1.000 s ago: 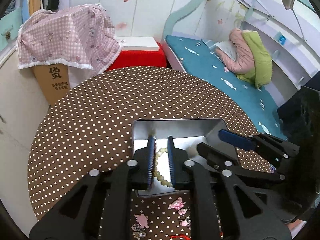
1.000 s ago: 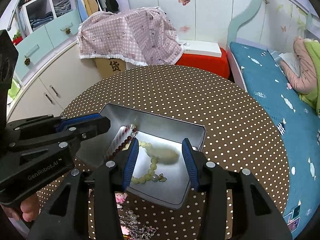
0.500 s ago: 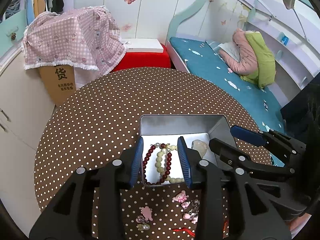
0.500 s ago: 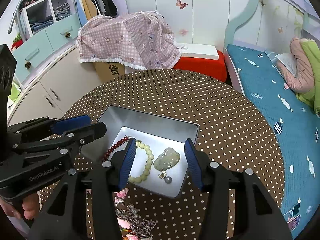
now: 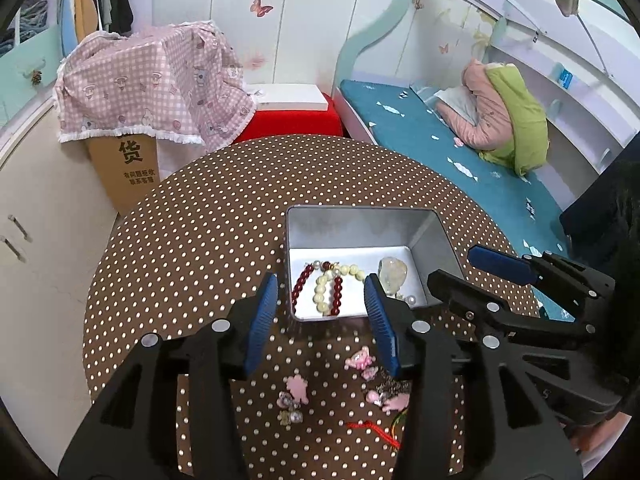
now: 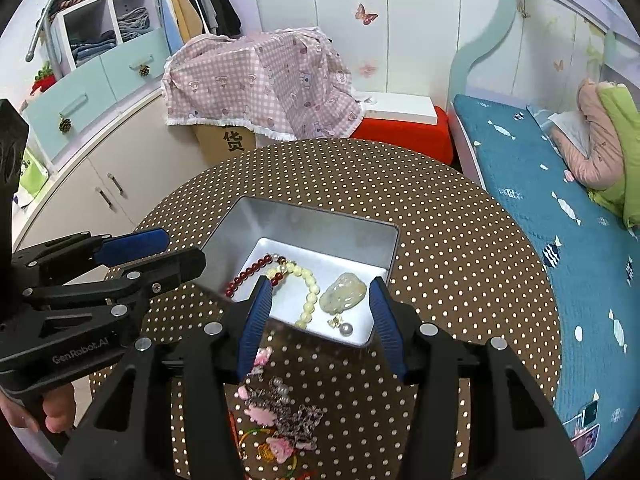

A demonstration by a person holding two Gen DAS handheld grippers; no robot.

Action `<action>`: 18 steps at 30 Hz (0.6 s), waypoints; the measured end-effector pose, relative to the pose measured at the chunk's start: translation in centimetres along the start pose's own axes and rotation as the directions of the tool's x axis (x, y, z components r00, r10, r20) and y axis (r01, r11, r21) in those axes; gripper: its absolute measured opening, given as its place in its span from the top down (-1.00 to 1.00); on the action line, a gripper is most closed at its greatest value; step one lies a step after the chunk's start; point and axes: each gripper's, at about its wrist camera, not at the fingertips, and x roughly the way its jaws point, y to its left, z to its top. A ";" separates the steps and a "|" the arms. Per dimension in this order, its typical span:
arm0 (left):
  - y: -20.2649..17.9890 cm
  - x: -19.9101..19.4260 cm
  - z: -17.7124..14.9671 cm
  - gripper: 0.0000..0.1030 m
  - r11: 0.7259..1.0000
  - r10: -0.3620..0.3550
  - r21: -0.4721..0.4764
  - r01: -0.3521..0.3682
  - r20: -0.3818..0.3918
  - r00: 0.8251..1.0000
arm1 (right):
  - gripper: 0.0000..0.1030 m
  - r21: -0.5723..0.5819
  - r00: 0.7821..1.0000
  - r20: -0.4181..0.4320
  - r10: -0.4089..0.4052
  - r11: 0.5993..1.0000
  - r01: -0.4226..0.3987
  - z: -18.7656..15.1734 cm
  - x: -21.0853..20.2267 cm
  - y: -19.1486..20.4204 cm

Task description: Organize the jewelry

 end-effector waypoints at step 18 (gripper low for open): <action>1.5 0.0 -6.1 -0.15 1.000 0.016 -0.022 -0.018 -0.095 0.995 | 0.06 0.017 0.993 -0.108 0.037 0.999 -0.036 -4.3 1.0 0.6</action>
